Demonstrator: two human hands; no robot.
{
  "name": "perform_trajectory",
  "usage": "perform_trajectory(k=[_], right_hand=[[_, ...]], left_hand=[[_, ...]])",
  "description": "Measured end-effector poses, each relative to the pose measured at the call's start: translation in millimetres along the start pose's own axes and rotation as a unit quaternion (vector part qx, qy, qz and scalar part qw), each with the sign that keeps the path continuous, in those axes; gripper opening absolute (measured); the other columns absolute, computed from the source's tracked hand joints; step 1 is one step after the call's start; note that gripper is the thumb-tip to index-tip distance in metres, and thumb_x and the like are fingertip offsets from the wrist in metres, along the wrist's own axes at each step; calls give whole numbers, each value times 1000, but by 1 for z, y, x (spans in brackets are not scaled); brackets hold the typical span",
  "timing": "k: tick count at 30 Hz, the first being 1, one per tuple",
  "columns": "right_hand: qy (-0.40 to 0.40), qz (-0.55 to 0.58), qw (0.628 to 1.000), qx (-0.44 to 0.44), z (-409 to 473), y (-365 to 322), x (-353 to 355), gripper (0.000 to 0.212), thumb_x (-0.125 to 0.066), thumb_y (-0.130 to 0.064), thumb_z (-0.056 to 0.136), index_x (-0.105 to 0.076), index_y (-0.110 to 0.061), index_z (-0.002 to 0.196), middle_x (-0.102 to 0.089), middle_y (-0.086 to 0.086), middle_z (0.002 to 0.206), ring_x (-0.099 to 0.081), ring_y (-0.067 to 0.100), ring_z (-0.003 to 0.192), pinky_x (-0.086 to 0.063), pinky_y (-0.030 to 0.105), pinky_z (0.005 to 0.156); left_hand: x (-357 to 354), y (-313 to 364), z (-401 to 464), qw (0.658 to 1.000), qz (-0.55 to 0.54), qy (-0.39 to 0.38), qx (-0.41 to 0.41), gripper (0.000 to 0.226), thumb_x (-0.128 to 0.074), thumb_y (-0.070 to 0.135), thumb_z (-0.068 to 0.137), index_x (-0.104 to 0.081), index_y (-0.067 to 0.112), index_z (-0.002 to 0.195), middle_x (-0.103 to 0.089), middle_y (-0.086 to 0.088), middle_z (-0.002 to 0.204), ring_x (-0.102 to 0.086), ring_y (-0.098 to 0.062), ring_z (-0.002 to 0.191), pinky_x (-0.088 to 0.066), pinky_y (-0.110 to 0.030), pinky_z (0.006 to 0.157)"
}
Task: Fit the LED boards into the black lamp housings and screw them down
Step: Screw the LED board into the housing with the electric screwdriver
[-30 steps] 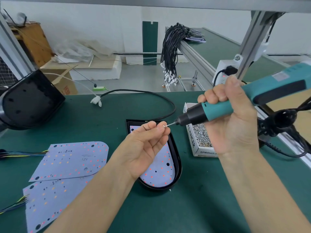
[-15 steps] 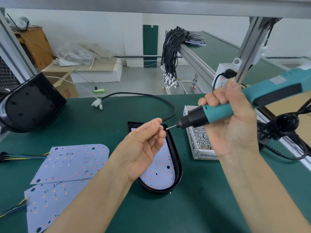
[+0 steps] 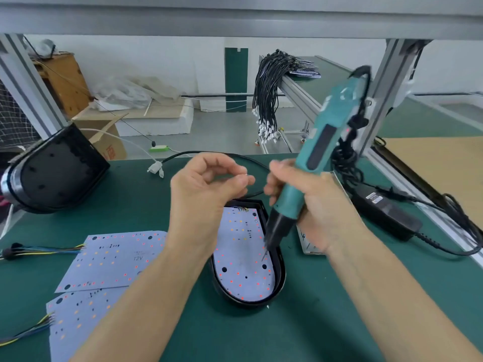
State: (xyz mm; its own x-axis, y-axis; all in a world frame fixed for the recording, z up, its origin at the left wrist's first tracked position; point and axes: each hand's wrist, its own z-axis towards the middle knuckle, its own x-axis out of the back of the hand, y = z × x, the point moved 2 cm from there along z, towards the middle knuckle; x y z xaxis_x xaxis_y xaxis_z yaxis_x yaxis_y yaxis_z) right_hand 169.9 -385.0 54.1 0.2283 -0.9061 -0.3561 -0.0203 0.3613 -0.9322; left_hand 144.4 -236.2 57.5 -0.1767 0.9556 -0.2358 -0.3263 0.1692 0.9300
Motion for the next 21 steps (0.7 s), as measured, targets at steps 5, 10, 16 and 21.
perform_trajectory(k=[5,10,16,21], right_hand=[[-9,-41,999,-23,-3,20,-12,24,-72,-7,78,-62,-19,60,-61,5,66,-58,13,59,-44,20,54],[6,-14,1000,-9,-2,20,-10,23,-69,-2,78,-57,-13,61,-52,5,58,-50,13,53,-41,19,51],[1,-1,1000,-4,0,20,-6,25,-68,5,76,-52,-12,67,-51,6,63,-59,6,54,-44,16,52],[-26,-43,998,-25,5,21,-1,25,-79,-5,64,-60,-22,63,-52,-1,55,-48,11,52,-42,22,54]], left_hand=[[-2,0,-8,977,175,30,-119,37,-69,-13,75,-60,22,83,-71,7,77,-66,-6,74,-51,-14,69],[-3,-2,-16,952,252,36,-168,39,-72,-6,76,-58,29,85,-69,12,79,-65,-3,79,-51,-20,78],[3,-8,-16,972,193,18,-131,28,-70,-2,81,-63,25,84,-74,8,80,-71,-10,79,-54,-19,74],[8,-9,-6,994,83,-55,-45,27,-71,-9,77,-70,16,84,-71,5,81,-66,-14,74,-54,-24,72]])
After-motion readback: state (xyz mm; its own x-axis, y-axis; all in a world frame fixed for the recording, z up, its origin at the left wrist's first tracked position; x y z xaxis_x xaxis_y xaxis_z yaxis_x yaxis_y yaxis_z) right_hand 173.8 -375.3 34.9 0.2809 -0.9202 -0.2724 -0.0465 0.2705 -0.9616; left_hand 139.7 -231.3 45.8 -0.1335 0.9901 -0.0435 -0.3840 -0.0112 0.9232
